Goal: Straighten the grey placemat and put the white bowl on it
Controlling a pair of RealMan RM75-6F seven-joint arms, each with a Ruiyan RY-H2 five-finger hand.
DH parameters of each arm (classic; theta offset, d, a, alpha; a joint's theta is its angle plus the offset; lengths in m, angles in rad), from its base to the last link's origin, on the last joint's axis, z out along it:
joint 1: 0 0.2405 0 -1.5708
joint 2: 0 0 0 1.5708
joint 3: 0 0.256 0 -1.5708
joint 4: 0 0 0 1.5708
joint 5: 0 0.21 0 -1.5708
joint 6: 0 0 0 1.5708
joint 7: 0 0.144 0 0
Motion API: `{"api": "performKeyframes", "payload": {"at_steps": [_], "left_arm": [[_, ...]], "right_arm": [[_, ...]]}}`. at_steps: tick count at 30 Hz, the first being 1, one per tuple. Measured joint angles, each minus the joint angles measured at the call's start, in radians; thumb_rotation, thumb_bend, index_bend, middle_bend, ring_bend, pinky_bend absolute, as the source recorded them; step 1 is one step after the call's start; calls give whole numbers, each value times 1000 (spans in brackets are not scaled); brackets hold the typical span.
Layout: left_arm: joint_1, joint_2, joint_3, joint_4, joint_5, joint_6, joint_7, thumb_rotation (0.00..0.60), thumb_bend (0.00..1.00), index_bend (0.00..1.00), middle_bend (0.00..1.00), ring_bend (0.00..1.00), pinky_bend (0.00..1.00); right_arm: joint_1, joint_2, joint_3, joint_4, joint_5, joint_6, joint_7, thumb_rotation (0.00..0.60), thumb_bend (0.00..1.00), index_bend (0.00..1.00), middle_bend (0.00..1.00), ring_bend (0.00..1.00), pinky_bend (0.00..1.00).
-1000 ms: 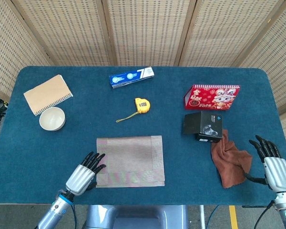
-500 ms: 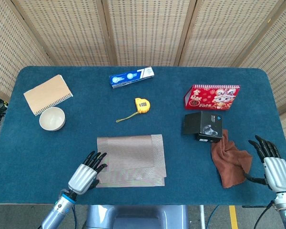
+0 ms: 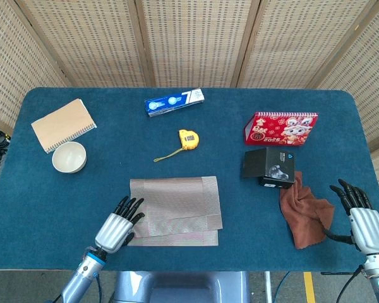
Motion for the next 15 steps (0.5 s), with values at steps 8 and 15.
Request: {"api": "performKeyframes", "payload": {"at_steps": [8,15], "left_arm": [[-13,-4,-22,-31,-30,-22,41,600,324,485,0,0,0],[-14,-20,-18,-16,-17,-3,31,600,426,575,0,0,0]], "right_arm": [[1,2,0,0,1,-2,4,600,80,137,0,0,0],[1,4,-2,-4,-4,-3,7,600,79,137,0,0,0]]}}
